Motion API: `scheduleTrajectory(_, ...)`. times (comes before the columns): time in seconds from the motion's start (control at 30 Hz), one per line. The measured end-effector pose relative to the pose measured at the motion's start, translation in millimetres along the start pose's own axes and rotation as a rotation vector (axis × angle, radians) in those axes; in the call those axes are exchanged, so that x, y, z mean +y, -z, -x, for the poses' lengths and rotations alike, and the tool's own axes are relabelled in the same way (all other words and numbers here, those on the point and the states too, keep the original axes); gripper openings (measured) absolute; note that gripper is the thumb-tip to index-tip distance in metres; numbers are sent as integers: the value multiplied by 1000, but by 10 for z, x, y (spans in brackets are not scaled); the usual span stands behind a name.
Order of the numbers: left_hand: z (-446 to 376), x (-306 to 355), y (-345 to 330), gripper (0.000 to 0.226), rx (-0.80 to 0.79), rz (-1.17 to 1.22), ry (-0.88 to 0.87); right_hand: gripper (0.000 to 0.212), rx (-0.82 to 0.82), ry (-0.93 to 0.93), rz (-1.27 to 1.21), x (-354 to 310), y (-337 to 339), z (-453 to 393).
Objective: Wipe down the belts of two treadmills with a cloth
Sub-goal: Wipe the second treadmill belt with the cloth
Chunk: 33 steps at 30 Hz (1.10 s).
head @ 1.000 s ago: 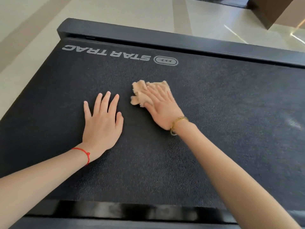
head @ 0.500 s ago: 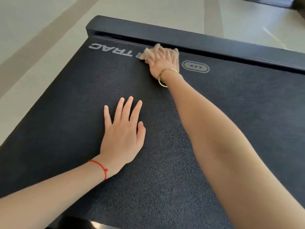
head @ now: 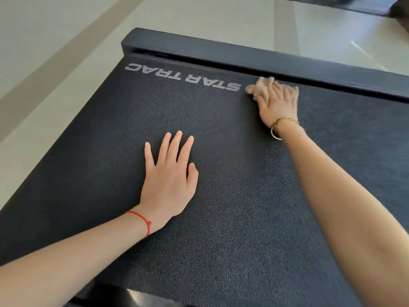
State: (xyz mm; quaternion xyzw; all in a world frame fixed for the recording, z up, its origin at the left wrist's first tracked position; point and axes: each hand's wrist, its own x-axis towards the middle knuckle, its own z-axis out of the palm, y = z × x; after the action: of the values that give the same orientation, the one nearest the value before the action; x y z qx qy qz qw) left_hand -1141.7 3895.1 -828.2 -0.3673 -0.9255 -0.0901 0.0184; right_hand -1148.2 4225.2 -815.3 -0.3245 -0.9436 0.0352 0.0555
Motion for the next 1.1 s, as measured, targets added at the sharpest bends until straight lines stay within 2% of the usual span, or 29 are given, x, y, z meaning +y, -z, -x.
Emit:
scheduleTrajectory(0.1, -1, 13, 0, 66, 1, 1, 3, 60, -3, -28, 55, -179, 27, 101)
scheduleTrajectory(0.2, 3, 12, 5, 66, 7, -2, 2, 66, 5, 184, 99, -630, 35, 401)
scheduleTrajectory(0.27, 3, 1, 7, 67, 10, 4, -3, 61, -36, 342, 4, -791, -13, 728)
scheduleTrajectory(0.37, 6, -12, -1, 64, 13, 19, -6, 54, -57, 401, -121, -586, 27, 1022)
scheduleTrajectory(0.53, 13, -21, -21, 59, 33, 38, -10, 52, 6, 267, -124, 54, 50, 1145)
scheduleTrajectory(0.67, 14, -11, -32, 58, 33, 49, 0, 54, -5, 182, -84, -70, 118, 1439)
scheduleTrajectory(0.8, 23, -20, -41, 57, 47, 65, -12, 61, -48, 336, -131, -253, 139, 1938)
scheduleTrajectory(0.9, 19, -31, -30, 58, 26, 58, -9, 57, -32, 352, -145, 67, 185, 2006)
scheduleTrajectory(0.97, 15, -22, -12, 58, 18, 54, 2, 56, 58, 236, -119, 349, 204, 1970)
scheduleTrajectory(1.03, 21, -9, -4, 59, 17, 48, 8, 53, 35, 53, -113, 479, 214, 1954)
scheduleTrajectory(1.1, 20, -1, -2, 59, 11, 49, 6, 53, 28, -10, -93, 378, 210, 2000)
